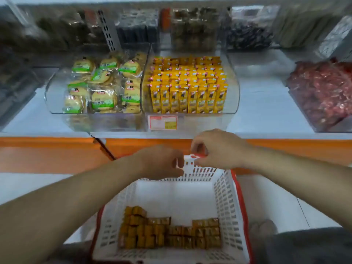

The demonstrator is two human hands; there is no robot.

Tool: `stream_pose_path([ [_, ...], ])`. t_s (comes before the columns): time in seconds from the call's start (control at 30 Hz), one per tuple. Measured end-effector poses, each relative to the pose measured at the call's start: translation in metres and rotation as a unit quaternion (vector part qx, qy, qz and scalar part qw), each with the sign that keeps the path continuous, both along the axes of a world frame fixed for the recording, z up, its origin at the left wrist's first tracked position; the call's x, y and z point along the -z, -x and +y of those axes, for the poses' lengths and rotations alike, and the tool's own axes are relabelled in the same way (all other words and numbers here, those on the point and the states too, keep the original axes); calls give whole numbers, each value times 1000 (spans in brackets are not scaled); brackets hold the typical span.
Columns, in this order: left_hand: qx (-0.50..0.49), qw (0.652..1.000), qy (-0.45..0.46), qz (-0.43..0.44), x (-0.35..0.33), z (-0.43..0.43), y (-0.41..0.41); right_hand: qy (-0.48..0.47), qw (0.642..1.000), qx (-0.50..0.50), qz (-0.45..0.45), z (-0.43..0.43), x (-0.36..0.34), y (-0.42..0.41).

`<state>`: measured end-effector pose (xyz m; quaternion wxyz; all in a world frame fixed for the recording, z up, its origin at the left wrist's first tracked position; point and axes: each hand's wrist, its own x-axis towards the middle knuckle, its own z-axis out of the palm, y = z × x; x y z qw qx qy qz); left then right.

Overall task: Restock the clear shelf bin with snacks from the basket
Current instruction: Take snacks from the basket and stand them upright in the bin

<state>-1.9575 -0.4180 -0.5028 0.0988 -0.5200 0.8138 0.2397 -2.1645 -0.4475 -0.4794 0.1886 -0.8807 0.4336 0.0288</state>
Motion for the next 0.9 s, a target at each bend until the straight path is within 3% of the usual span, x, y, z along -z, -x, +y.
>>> stream_pose_path([
  [0.07, 8, 994, -63, -86, 45, 12, -4, -79, 994, -23, 70, 11, 56, -8],
  [0.13, -11, 988, -95, -120, 93, 22, -9, -148, 981, -24, 119, 21, 115, -11],
  [0.43, -131, 961, -230, -74, 263, 63, -25, -371, 918, 106, 94, 67, 302, -22],
  [0.53, -136, 934, -323, -62, 291, 69, -32, -422, 892, 69, 145, 79, 328, -27],
  [0.63, -114, 907, -402, -49, 306, 72, -44, -371, 898, -26, 234, 80, 339, -31],
  [0.8, -107, 912, -397, -17, 314, 66, -57, -427, 894, 28, 135, 69, 340, -22],
  [0.9, -179, 922, -336, 61, 322, 68, -55, -449, 888, 53, 86, 70, 341, -18],
])
